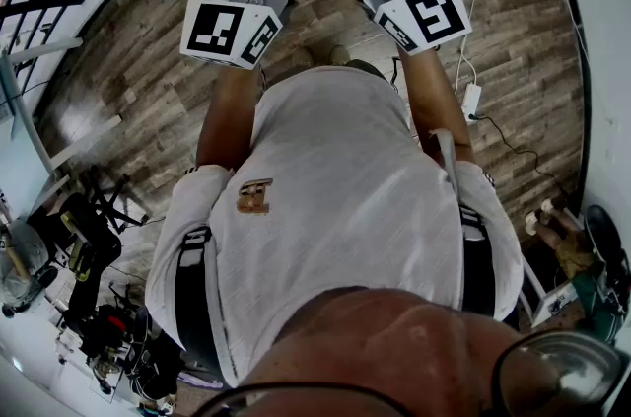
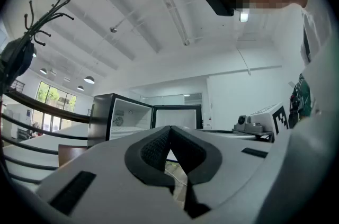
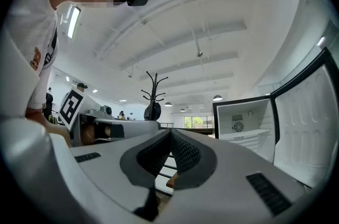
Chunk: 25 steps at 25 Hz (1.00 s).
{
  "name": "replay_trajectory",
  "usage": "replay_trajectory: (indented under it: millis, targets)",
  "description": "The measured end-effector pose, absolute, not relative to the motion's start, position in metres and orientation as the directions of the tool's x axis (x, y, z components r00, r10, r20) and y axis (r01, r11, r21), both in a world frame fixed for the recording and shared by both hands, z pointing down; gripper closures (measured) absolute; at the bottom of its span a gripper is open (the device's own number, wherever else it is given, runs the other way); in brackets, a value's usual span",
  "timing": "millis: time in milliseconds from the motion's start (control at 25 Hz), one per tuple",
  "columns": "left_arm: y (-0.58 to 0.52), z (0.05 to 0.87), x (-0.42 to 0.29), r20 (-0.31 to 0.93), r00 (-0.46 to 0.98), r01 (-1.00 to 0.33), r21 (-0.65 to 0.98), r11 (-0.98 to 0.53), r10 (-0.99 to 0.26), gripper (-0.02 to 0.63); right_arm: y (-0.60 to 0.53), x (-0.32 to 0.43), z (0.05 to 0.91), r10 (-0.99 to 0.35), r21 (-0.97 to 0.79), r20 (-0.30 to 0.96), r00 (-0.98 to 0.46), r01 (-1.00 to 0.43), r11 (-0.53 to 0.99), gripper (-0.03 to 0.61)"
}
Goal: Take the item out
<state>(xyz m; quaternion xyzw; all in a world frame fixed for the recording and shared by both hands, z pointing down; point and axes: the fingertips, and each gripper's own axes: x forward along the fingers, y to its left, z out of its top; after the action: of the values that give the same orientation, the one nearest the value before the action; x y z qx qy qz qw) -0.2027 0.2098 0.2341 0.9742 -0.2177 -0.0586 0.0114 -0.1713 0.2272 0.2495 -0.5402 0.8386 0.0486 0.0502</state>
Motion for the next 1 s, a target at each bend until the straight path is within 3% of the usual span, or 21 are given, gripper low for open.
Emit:
replay_trajectory:
  millis: [1000]
  targets:
    - [0.183,0.251,-0.147,-0.086,0.854,-0.514,-0.002,-0.857,-0.512,0.595,0.209,-0.105,0.264,-0.875,0.037,-0.128,-0.467,-0.884,0.466,0.545]
